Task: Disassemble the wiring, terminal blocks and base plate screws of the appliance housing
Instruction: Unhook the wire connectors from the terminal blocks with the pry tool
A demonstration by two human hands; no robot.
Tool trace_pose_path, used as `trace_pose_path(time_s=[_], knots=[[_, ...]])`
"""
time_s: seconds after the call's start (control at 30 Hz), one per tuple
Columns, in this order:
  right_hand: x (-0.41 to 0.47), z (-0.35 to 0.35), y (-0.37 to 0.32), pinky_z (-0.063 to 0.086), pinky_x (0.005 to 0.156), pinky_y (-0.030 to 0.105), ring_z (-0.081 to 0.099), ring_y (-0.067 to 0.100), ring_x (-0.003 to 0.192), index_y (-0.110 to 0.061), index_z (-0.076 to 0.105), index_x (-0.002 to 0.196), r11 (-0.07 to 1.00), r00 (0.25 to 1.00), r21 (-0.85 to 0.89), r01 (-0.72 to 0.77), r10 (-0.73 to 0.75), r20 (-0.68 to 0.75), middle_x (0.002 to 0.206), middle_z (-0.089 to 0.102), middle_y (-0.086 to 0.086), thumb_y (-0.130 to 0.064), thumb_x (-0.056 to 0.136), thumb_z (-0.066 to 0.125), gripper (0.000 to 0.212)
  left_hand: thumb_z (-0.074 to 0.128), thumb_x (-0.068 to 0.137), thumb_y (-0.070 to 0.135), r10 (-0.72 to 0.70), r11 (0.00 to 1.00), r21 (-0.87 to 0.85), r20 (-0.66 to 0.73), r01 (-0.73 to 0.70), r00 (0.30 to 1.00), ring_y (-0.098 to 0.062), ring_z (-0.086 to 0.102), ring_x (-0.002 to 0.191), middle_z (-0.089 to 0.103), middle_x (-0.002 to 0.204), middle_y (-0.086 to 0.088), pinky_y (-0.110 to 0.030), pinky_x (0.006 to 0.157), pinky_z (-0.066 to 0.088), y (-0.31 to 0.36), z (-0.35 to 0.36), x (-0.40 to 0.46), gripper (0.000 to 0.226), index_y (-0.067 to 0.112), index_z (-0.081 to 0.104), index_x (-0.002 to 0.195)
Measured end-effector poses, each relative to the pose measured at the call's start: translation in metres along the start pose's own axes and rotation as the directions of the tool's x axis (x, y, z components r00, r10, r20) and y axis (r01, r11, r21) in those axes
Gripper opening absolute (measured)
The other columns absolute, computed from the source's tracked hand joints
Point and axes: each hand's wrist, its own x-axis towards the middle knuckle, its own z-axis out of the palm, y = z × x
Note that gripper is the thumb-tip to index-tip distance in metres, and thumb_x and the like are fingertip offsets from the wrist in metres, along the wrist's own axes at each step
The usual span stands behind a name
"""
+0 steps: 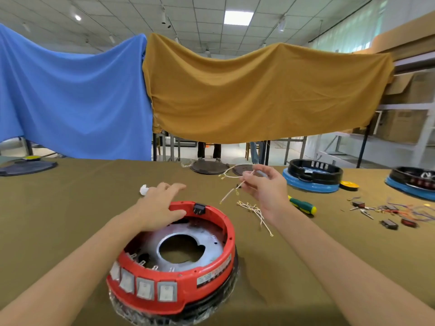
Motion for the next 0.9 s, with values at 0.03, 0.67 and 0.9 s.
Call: trace_pose_path(time_s=[0.03,0.67,0.9], knots=[[0.006,-0.010,0.003,0.061,0.075,0.031,0.073,0.024,0.092,-0.009,0.060,0.108,0.998,0.998,0.032,-0.052,0.053,-0.046,0.107,0.070,0.016,0.010,0.084,0.069,0.032,0.052,0.098,0.041,-0.034,0.996,0.086,0.090,0.026,0.995,-0.026,0.036,0.135,0.036,0.144,-0.005,-0.045,0.111,0.034,-0.004,0.003,0.002,0.062,0.035,0.023,0.152],[0.044,-0.088,0.046,0.053,0.085,0.038,0.060,0.018,0.096,-0.016,0.058,0.116,0.439,0.979,-0.898,0.026,-0.192,-0.065,0.104,0.061,-0.001,-0.031,0.096,0.063,0.026,0.030,0.103,0.015,-0.066,0.970,0.238,0.051,0.052,0.997,-0.020,0.052,0.120,0.053,0.142,0.006,-0.030,0.089,0.043,-0.019,0.011,0.022,0.054,0.045,0.033,0.148],[0.030,-0.061,0.037,0.051,0.069,0.032,0.060,0.012,0.080,-0.023,0.062,0.115,0.593,0.978,-0.781,0.197,-0.170,0.117,0.098,0.065,0.001,-0.010,0.099,0.050,0.025,0.049,0.101,0.012,-0.099,0.863,-0.481,0.142,0.156,0.985,-0.009,0.063,0.107,0.066,0.117,0.006,-0.024,0.088,0.047,-0.044,-0.004,-0.013,0.029,0.030,0.059,0.121]])
